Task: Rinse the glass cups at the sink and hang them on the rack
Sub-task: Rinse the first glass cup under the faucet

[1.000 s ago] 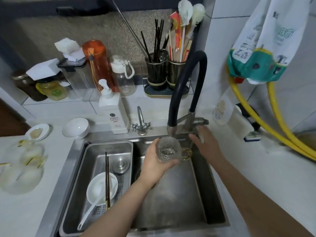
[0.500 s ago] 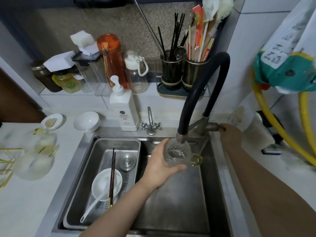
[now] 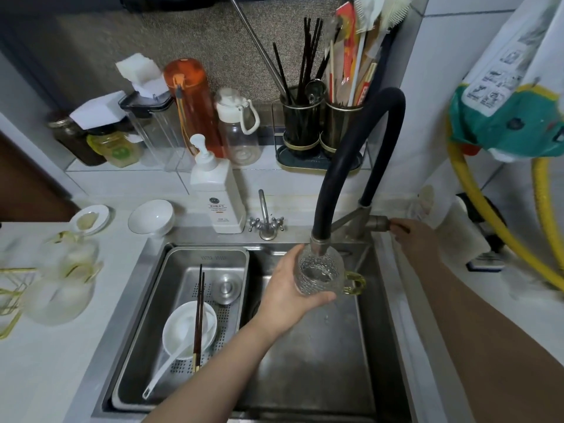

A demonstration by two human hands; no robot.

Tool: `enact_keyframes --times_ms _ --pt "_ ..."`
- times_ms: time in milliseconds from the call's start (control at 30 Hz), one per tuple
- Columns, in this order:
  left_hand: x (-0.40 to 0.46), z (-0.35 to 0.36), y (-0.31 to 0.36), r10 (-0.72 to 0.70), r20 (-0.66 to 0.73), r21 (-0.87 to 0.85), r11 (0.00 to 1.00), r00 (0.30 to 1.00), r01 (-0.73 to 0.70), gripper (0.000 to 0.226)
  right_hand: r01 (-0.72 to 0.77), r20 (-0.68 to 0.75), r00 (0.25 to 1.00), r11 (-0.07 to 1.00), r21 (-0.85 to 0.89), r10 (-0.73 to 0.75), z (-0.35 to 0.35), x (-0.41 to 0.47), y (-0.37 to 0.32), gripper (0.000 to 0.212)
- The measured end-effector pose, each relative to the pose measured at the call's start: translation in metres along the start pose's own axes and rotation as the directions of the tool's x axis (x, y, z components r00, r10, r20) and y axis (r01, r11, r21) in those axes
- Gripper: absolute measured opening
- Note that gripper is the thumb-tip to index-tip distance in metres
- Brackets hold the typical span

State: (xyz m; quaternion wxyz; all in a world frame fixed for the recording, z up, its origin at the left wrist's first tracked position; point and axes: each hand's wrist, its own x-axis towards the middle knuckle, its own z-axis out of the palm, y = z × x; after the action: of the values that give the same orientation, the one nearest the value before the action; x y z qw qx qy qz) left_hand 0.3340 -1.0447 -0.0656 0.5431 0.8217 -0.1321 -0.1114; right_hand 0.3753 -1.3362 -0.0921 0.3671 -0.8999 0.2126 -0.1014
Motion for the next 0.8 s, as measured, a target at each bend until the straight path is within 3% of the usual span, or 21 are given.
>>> enact_keyframes --times_ms 533,667,800 --pt "-0.006 -0.004 0.003 -0.014 0.000 -0.007 1.000 1.000 0.014 0.092 -0.040 0.020 0.999 0.998 0.052 0.039 -0.003 0.007 0.005 0.025" --pt "-0.007 -0.004 0.003 -0.021 0.009 0.003 1.000 1.000 0.021 0.093 -0.058 0.064 0.996 0.998 -0.023 0.060 -0.006 -0.007 -0.008 0.035" --pt "-0.006 -0.005 0.001 -0.034 0.024 0.012 0.999 0.999 0.034 0.098 0.050 -0.008 0.999 0.997 0.051 -0.050 -0.004 -0.047 -0.037 0.038"
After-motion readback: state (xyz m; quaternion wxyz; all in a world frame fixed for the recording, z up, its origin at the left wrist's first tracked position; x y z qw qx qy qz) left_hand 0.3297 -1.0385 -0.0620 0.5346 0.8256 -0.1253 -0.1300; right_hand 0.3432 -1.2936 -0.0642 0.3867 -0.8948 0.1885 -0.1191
